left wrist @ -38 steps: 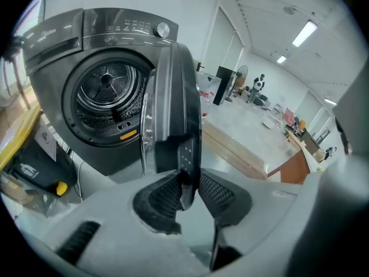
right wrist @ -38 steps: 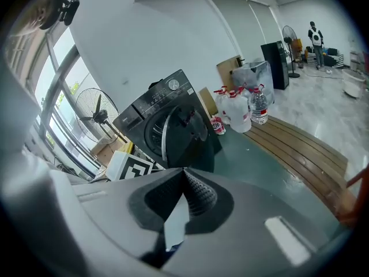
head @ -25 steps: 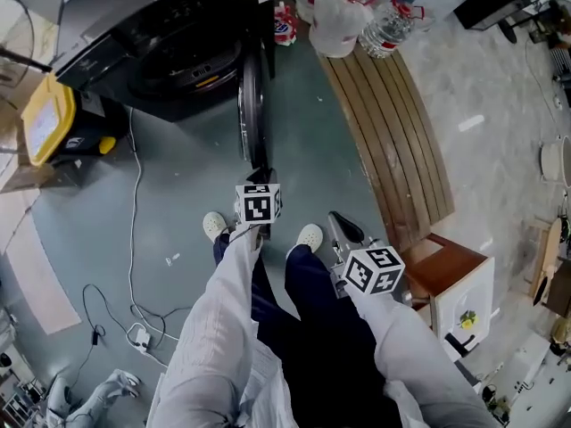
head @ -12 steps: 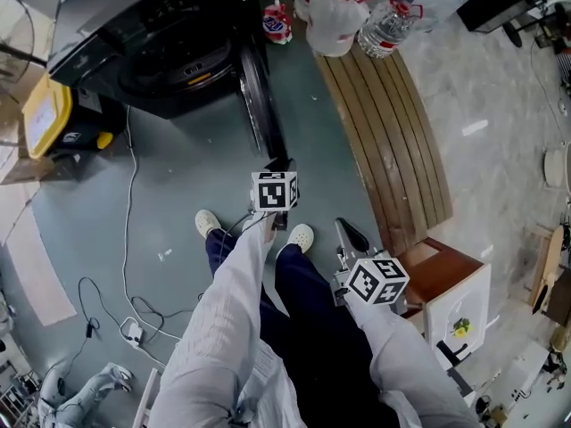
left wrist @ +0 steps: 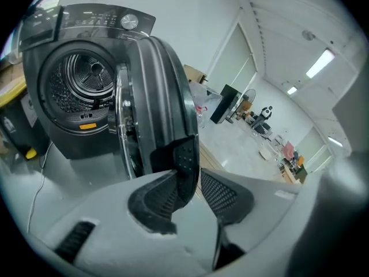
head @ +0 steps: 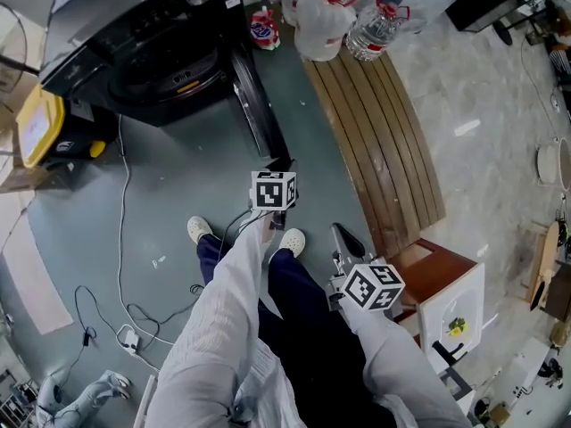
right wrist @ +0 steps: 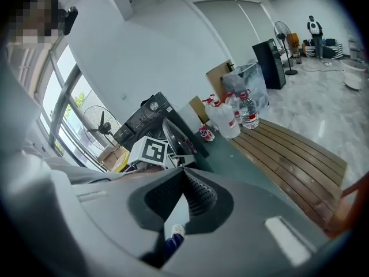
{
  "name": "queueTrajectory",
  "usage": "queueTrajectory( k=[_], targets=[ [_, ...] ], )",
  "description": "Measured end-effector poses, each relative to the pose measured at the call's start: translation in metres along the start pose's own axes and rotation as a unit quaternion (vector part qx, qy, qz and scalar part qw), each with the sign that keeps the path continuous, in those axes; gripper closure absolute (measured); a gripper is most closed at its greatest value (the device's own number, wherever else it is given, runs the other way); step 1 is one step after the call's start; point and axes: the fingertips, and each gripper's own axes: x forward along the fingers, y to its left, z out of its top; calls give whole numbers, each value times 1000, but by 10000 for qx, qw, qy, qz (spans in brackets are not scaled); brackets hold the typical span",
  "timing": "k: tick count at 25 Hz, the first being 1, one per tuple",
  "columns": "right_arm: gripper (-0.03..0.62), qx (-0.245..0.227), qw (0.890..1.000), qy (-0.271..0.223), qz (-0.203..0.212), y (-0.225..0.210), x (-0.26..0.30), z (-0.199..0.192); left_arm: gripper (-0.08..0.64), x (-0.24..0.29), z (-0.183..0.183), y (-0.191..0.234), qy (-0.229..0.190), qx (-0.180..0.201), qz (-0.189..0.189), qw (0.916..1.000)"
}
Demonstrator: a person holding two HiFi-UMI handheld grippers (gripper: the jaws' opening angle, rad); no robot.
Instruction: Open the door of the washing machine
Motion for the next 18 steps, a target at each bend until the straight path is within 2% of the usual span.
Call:
queueTrajectory(
  k=[2,6,12,15,18],
  targets=[
    [580,44,10000,-23,41,3,-5,6,406,-9,-2,-8,-9,-65,-193,9998],
    [580,130,9991,-259,317,23,-17,34,396,-57,-9,-18,-303,-558,-495,9968],
    [580,-680,9947,-236,737,67,-24,60,454,-173,-5,-7,-1061,-1159,-344,9870],
    [580,-973,9910,-190,903,91,-29,65,481,-231,3,-3,-1441,-1217,-250,9817],
    [580,-1089,9868,-294,1166,119,-36,70,507,-284,11,0,-1807,-1110,-112,9772]
  ],
)
